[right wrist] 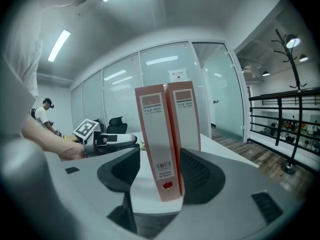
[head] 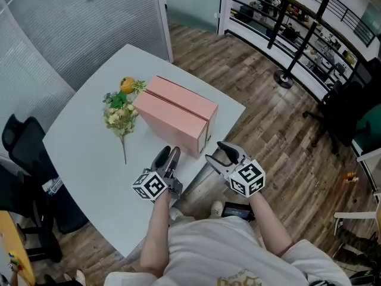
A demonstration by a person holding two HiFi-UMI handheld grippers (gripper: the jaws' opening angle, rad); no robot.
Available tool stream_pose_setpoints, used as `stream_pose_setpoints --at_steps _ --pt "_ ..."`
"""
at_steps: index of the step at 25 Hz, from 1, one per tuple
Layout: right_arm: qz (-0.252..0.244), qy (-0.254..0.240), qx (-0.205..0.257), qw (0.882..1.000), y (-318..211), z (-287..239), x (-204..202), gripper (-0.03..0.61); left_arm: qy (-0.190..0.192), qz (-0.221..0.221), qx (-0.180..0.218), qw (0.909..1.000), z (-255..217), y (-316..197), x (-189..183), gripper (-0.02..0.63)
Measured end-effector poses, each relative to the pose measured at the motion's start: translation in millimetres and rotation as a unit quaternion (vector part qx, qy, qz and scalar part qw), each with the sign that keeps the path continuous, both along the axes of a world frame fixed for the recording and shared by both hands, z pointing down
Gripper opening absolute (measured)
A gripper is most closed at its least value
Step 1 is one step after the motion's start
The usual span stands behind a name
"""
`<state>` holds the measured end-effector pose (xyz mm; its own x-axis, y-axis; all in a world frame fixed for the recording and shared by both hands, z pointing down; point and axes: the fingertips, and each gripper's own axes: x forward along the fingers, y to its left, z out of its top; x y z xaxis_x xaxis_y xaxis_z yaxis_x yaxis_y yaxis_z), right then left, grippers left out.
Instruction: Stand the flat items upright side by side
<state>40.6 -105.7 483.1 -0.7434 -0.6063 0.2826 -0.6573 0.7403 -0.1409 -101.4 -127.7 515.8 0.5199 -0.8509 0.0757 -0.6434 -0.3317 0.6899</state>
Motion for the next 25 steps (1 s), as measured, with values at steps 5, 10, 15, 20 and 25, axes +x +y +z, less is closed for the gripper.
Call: stream_pose_setpoints --at_steps 5,10,15,20,25 --pt "0.018 -0.066 -0.015 0.998 8 -14 17 0.164 -0.089 -0.039 0.07 0.9928 -39 12 -1 0.113" --pt "0.041 -0.086 -0.012 0.995 11 -24 36 0.066 -0.145 -0.042 0.089 0.9845 -56 26 22 0.029" --pt "0.061 -0.075 -0.003 0.995 10 -35 50 0.028 -0.191 -0.033 0.095 0.9764 -64 34 46 0.012" --pt "0.066 -0.081 0.013 0.994 13 -44 62 0.018 -0.189 -0.043 0.1 0.976 -70 43 63 0.008" --pt "0.063 -0.066 0.017 0.996 19 -41 70 0.017 -0.194 -0.047 0.097 0.9751 -69 49 69 0.008"
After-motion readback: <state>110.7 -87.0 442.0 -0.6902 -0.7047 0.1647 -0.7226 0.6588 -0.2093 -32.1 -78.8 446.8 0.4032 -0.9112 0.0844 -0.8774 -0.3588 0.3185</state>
